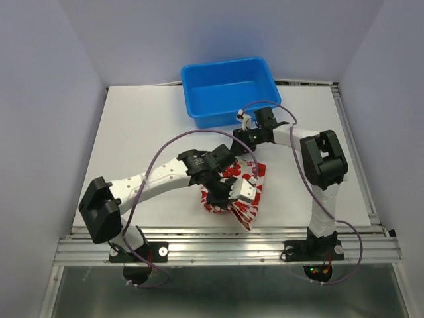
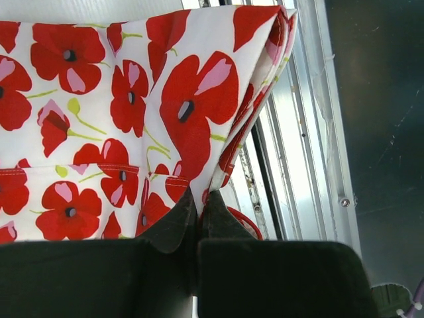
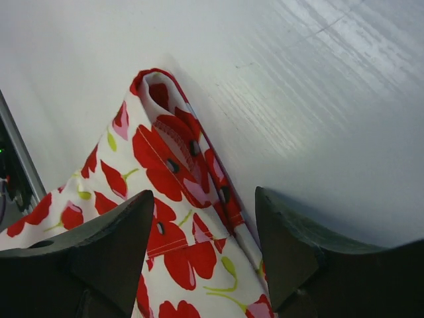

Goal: Fold and stack the skirts
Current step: Fold the skirt

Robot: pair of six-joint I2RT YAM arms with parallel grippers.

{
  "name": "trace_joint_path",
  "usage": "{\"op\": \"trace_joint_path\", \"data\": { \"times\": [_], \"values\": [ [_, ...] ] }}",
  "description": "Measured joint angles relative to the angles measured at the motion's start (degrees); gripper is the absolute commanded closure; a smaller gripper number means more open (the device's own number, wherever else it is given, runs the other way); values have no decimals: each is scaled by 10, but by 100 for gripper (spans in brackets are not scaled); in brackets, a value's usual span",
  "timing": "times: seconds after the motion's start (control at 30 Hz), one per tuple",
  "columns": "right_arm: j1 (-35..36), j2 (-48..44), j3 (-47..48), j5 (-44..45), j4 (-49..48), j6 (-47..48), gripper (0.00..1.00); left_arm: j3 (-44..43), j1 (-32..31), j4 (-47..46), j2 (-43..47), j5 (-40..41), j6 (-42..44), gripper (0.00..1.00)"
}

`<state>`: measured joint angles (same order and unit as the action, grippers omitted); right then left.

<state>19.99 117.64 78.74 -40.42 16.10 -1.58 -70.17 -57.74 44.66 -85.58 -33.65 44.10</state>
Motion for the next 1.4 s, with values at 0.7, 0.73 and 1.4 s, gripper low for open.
{"op": "trace_joint_path", "data": {
  "times": [0.7, 0.73, 1.4],
  "values": [
    [34, 11, -89, -153, 5, 29, 66, -208, 96, 74, -194, -11, 77, 85],
    [35, 11, -89, -156, 5, 29, 66, -209, 98, 75, -204, -9, 82, 84],
    [36, 8, -87, -161, 18, 33, 54, -276, 204, 43, -219, -3, 87, 16]
  ]
}}
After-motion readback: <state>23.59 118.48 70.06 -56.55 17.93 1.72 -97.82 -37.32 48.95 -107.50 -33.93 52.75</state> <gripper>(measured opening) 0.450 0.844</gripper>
